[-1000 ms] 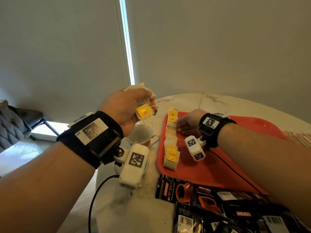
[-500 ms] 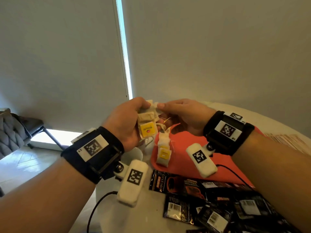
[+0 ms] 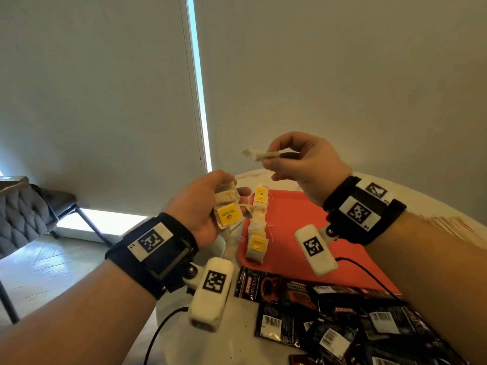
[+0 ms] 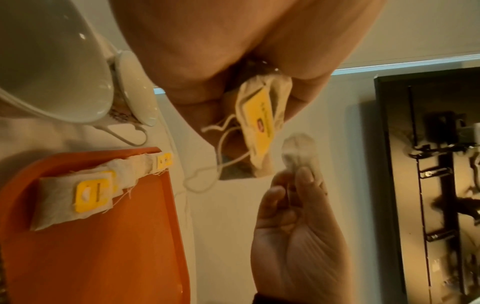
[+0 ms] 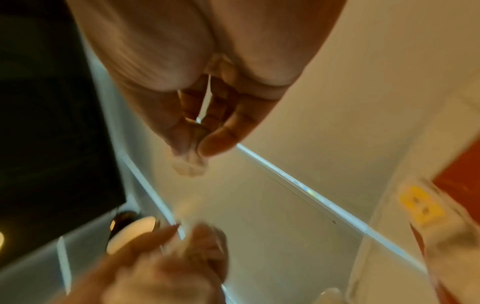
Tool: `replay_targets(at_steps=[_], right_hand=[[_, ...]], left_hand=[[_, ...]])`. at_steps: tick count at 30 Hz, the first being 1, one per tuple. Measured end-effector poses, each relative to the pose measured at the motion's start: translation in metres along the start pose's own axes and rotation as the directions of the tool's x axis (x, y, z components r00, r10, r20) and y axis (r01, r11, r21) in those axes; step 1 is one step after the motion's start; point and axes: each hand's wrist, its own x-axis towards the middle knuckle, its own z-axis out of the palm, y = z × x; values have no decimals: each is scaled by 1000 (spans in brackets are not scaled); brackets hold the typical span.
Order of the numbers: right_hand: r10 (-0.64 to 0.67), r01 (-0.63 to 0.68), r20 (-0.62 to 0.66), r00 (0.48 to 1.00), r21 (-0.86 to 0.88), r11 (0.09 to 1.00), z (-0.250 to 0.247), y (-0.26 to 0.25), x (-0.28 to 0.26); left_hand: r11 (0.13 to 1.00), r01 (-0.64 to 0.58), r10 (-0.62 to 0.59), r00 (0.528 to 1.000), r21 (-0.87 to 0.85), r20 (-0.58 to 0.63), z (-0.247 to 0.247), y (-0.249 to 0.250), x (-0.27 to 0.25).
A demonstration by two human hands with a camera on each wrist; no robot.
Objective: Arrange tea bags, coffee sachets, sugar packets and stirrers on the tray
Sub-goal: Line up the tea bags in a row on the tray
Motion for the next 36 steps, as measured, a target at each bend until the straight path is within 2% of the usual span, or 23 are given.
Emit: replay_targets(at_steps=[3, 5, 7, 10, 13, 15, 17, 21, 25, 28, 30, 32, 36], right_hand=[[-164, 177, 72, 984, -251, 952, 5, 6, -3], [-187, 216, 115, 976, -363, 907, 8, 8, -7], [-172, 212, 134, 976, -384, 899, 8, 8, -10], [-162, 191, 117, 980, -324, 927, 5, 9, -7], [-11, 23, 102, 995, -116, 993, 2, 14, 1], [57, -40, 161, 985, -107, 993, 2, 19, 5], [72, -51, 175, 982, -119, 992, 1, 22, 8], [96, -100, 204, 974, 9, 995, -2, 31, 16], [123, -121, 217, 969, -23, 992, -4, 38, 24], [166, -166, 168, 972, -17, 986, -5, 48, 32], [245, -245, 72, 967, -19, 969, -9, 64, 38], [370, -371, -41, 928, -14, 928, -13, 87, 41], [613, -617, -125, 780, 2, 787, -15, 131, 37]], left_hand=[[998, -64, 63, 998, 15, 19, 4, 4, 6], [990, -134, 134, 991, 40, -9, 4, 7, 12], [980, -181, 185, 982, 82, -35, 2, 9, 19], [960, -231, 237, 971, 160, -18, -3, 14, 24], [924, -262, 233, 963, 280, 133, -3, 21, 23], [892, -267, 217, 961, 366, 172, -2, 24, 23], [872, -267, 212, 961, 410, 175, 0, 28, 26], [865, -261, 219, 965, 430, 146, 1, 33, 35], [863, -227, 184, 973, 451, 138, -1, 35, 48], [885, -195, 176, 981, 423, 86, -4, 34, 58], [915, -176, 182, 983, 363, 18, -7, 34, 65], [938, -160, 176, 984, 308, -28, -12, 33, 70], [956, -130, 148, 988, 261, -49, -22, 29, 74]])
